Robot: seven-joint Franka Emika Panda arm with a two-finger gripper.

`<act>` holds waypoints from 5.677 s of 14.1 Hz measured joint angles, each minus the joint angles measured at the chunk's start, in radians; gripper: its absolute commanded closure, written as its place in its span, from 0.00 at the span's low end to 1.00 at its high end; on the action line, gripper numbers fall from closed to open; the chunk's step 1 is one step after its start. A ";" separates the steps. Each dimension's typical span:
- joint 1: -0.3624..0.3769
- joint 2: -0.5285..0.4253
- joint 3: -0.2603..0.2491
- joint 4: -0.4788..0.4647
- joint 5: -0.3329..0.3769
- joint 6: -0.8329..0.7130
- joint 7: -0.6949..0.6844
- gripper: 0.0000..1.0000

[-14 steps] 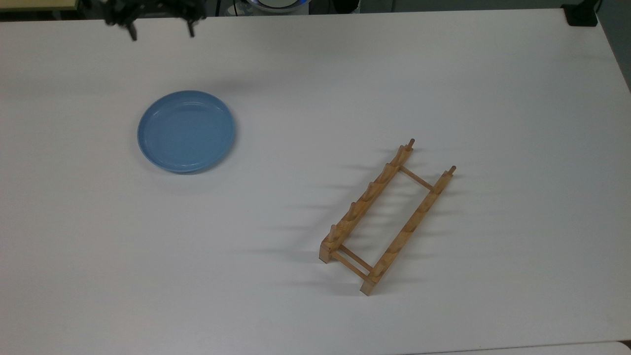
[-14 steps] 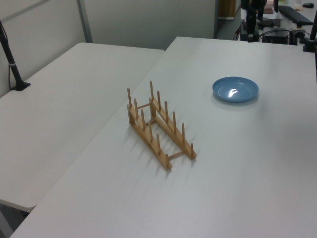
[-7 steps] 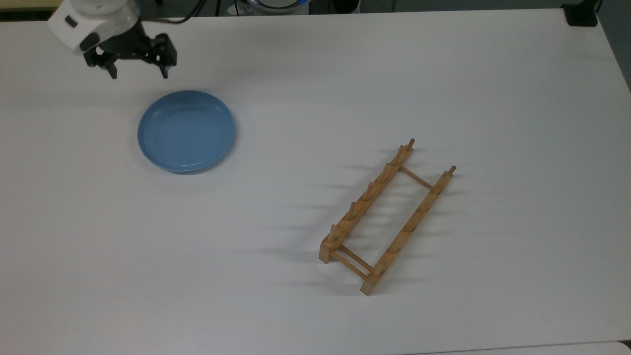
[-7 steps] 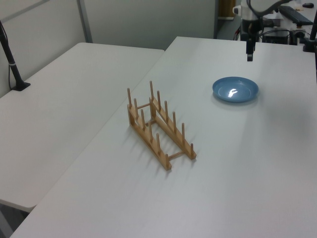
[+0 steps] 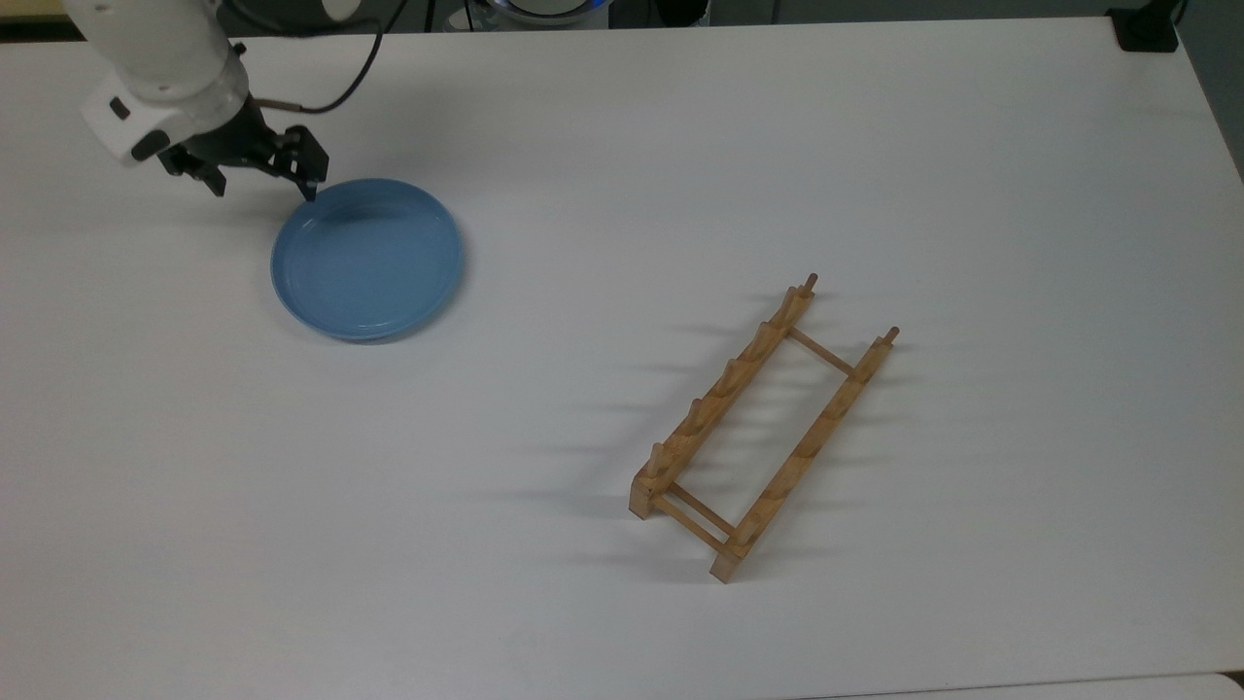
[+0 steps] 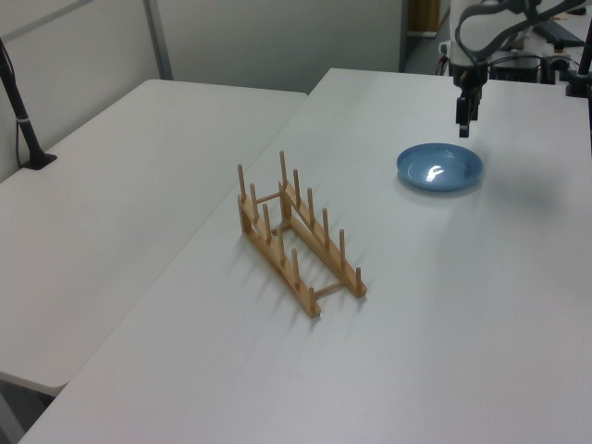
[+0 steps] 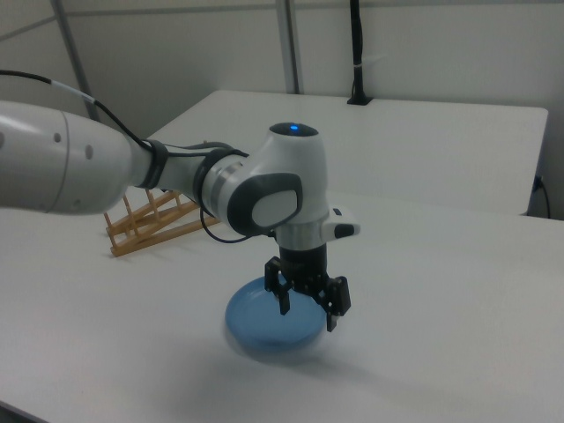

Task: Place plate in plate rack
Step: 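Move the open gripper over the blue plate's rim and lower it, then close the gripper on the plate rim and lift it, then carry the plate upright over to the wooden rack, then lower the plate edge-down between the rack's pegs, then open the gripper to release the plate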

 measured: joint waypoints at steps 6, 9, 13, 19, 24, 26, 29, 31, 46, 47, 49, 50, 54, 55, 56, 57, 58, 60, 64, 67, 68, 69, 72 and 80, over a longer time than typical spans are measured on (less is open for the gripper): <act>0.007 0.062 0.006 0.000 0.040 0.062 0.136 0.28; 0.012 0.077 0.009 0.000 0.064 0.069 0.221 0.58; 0.012 0.078 0.009 0.000 0.066 0.069 0.233 0.98; 0.013 0.080 0.012 0.004 0.070 0.082 0.232 1.00; 0.014 0.052 0.027 0.062 0.070 0.087 0.231 1.00; 0.015 0.017 0.045 0.102 0.080 0.046 0.231 1.00; 0.018 -0.020 0.065 0.134 0.105 0.039 0.229 1.00; 0.030 -0.047 0.083 0.160 0.107 0.039 0.229 1.00; 0.243 -0.152 0.244 0.281 -0.321 0.400 0.420 1.00; 0.257 -0.142 0.245 0.280 -0.418 0.421 0.496 1.00; 0.286 -0.113 0.246 0.277 -0.618 0.450 0.670 1.00; 0.302 -0.097 0.246 0.276 -0.717 0.457 0.765 1.00; 0.365 -0.048 0.248 0.274 -1.025 0.463 1.093 1.00; 0.380 -0.037 0.248 0.274 -1.074 0.463 1.143 1.00; 0.392 -0.027 0.248 0.273 -1.116 0.463 1.185 1.00; 0.403 -0.017 0.249 0.272 -1.154 0.463 1.222 1.00; 0.410 -0.008 0.249 0.272 -1.187 0.463 1.253 1.00; 0.422 0.006 0.248 0.271 -1.245 0.463 1.297 1.00; 0.439 0.032 0.248 0.271 -1.365 0.463 1.387 1.00; 0.449 0.043 0.248 0.270 -1.405 0.454 1.408 1.00; 0.451 0.049 0.248 0.270 -1.412 0.451 1.409 1.00; 0.452 0.055 0.248 0.270 -1.414 0.450 1.409 1.00; 0.453 0.077 0.248 0.270 -1.417 0.450 1.409 0.81; 0.459 0.097 0.248 0.271 -1.424 0.450 1.433 0.00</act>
